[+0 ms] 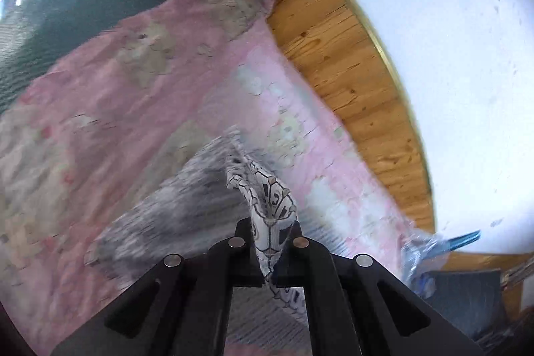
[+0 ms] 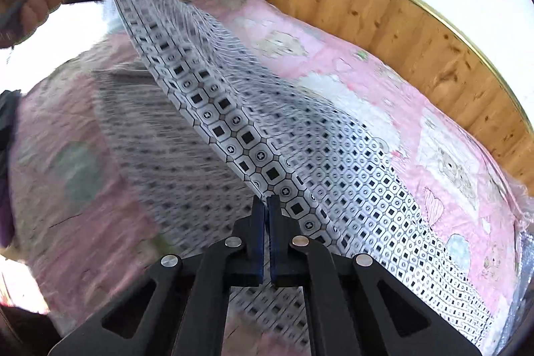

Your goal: Fold clothes

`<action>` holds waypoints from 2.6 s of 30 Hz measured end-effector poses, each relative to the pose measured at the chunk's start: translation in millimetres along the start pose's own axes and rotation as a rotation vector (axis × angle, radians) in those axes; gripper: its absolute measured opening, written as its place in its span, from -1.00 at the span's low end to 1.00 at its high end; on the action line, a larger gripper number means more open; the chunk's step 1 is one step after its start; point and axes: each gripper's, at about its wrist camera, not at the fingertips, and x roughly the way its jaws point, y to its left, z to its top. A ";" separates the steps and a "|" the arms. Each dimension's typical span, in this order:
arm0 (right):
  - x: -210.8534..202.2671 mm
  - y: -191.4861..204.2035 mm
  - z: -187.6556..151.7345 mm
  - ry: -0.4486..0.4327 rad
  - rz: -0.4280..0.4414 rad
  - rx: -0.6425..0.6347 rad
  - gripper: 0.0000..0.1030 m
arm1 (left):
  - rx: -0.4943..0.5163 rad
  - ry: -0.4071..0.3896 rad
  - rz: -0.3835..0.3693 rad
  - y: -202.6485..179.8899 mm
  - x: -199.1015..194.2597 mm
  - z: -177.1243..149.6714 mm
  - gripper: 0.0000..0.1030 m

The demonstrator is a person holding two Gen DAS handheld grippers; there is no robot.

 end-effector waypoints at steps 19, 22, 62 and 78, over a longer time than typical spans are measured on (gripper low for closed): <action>-16.9 -62.8 -60.9 0.136 0.197 0.338 -0.56 | 0.046 0.022 0.155 94.6 29.0 -45.2 -0.51; -18.7 -124.4 -87.1 0.150 0.084 0.486 -0.53 | 0.059 -0.030 0.197 98.5 11.6 -35.5 -0.44; -57.0 -360.3 -147.7 0.227 -0.050 0.748 -0.45 | 0.181 -0.014 0.386 -21.9 109.5 -6.8 -0.60; -93.7 -295.0 -151.3 0.343 -0.155 0.916 -0.39 | 0.152 0.043 0.312 62.8 84.6 -47.8 -0.69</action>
